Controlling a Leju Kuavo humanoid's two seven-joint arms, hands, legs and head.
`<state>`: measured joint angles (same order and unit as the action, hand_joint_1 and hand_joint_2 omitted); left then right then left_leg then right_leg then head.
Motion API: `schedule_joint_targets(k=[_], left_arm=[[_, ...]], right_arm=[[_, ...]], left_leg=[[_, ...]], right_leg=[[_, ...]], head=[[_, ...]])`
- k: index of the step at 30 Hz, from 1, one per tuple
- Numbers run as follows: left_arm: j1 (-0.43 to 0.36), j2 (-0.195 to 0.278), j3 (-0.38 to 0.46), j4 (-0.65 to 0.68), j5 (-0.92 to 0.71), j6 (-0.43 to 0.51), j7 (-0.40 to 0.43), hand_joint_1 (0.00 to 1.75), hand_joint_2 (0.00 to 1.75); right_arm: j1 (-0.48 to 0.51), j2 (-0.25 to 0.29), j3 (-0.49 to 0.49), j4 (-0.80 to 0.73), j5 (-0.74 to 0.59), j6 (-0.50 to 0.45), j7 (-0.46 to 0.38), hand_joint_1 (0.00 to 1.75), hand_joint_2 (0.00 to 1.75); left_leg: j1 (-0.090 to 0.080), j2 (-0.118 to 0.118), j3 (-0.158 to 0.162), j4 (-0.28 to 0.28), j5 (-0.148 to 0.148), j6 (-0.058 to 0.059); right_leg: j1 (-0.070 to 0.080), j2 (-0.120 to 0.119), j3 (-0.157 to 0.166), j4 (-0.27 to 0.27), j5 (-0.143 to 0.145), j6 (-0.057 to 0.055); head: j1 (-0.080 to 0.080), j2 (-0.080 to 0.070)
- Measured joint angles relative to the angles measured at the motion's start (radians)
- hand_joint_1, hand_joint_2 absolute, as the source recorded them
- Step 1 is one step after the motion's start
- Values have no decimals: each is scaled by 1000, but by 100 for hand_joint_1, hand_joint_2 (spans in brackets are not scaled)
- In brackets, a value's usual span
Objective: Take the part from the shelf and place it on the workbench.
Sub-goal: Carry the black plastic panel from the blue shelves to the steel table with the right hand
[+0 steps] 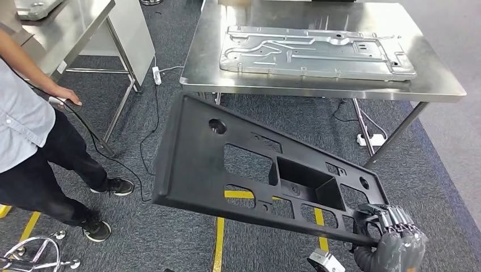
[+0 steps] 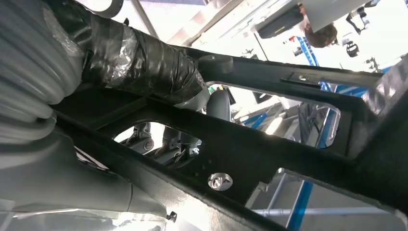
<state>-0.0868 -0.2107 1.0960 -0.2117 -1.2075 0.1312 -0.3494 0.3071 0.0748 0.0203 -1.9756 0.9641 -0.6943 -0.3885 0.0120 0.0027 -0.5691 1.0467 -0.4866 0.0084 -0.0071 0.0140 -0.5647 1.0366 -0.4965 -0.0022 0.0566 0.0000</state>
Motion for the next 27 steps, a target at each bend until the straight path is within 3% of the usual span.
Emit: schedule_joint_targets(k=[3, 5, 8, 9, 10, 11, 12, 14, 15, 17, 20, 22, 24, 25, 26, 27], left_arm=[[0, 1, 0, 0, -1, 0, -1, 0, 175], [0, 1, 0, 0, -1, 0, -1, 0, 175], [-2, 1, 0, 0, -2, 0, -1, 0, 175], [-2, 1, 0, 0, -2, -1, -1, 0, 175], [-1, 1, 0, 0, -2, -1, -1, 0, 175], [-1, 1, 0, 0, -2, -1, -1, 0, 175], [0, 0, 0, 0, -2, -1, -1, 0, 175], [0, 0, 0, 0, -2, -1, -1, 0, 175], [-1, 0, 0, 0, -2, -1, -1, 0, 175], [-2, 0, 0, 0, -3, -2, 0, 0, 175], [-3, 0, 0, 0, -3, -3, 0, 0, 175], [-3, 0, 0, 0, -3, -3, 0, 0, 175], [-1, 0, 0, 0, -3, -4, 0, 0, 175], [0, 1, 0, 0, -3, -4, 0, 0, 175], [2, 1, 0, 0, -3, -5, 1, 0, 175], [2, 1, 0, 0, -3, -6, 1, 0, 175]], right_arm=[[-1, -3, 4, 0, -3, 0, 0, 175, 175], [-3, -5, 4, 0, -5, 0, -1, 175, 175], [-5, -9, 4, 0, -12, 0, -4, 175, 175], [-5, -10, 4, 0, -15, 0, -6, 175, 175], [-5, -10, 4, 1, -16, 0, -8, 175, 175], [-5, -11, 4, 1, -17, 0, -10, 175, 175], [-6, -11, 4, 1, -18, 0, -11, 175, 175], [-7, -12, 4, 1, -18, 0, -12, 175, 175], [-8, -12, 5, 1, -18, 0, -12, 175, 175], [-8, -13, 5, 0, -18, 0, -14, 175, 175], [-8, -14, 5, 0, -18, 0, -14, 175, 175], [-9, -14, 6, 0, -18, 0, -14, 175, 175], [-9, -14, 8, 1, -18, 0, -14, 175, 175], [-9, -14, 9, 1, -18, 0, -14, 175, 175], [-9, -14, 9, 1, -18, 0, -14, 175, 175], [-9, -14, 9, 1, -18, 0, -14, 175, 175]], left_leg=[[-1, 0, 8, -21, -1, 11], [4, 2, 18, -35, 5, 23], [6, 5, 24, -42, 6, 29], [6, 5, 24, -41, 4, 29], [6, 6, 26, -41, 2, 28], [7, 6, 29, -41, 0, 27], [7, 6, 33, -40, -3, 24], [6, 5, 39, -38, -12, 14], [4, 6, 40, -37, -15, 8], [1, 7, 42, -38, -19, -4], [3, 8, 37, -13, -40, -18], [5, 6, -12, 93, -93, -21], [5, 6, -86, 228, -139, -22], [4, 6, -109, 262, -140, -21], [3, 6, -113, 254, -118, -18], [1, 6, -97, 206, -79, -12]], right_leg=[[-1, 1, -1, -1, -1, 15], [-2, -2, -10, 27, -21, 25], [-7, -5, -95, 195, -99, 39], [-9, -6, -125, 245, -111, 43], [-11, -7, -139, 263, -104, 45], [-13, -8, -133, 240, -78, 46], [-15, -10, -108, 184, -38, 46], [-15, -15, -49, 56, 17, 41], [-12, -17, -32, 18, 26, 36], [-6, -15, -26, 1, 20, 23], [-9, -12, -18, -5, 18, 1], [-8, -14, -11, -9, 15, -11], [-2, -14, -7, -8, 10, -19], [2, -12, -4, -8, 7, -22], [5, -11, 1, -8, 5, -23], [8, -9, 7, -8, 1, -24]], head=[[0, 0], [2, 0], [4, 0], [4, 0], [4, 0], [4, 0], [4, 0], [4, 0], [3, 0], [3, 0], [2, 0], [2, 0], [2, 0], [2, 0], [2, 0], [2, 0]])
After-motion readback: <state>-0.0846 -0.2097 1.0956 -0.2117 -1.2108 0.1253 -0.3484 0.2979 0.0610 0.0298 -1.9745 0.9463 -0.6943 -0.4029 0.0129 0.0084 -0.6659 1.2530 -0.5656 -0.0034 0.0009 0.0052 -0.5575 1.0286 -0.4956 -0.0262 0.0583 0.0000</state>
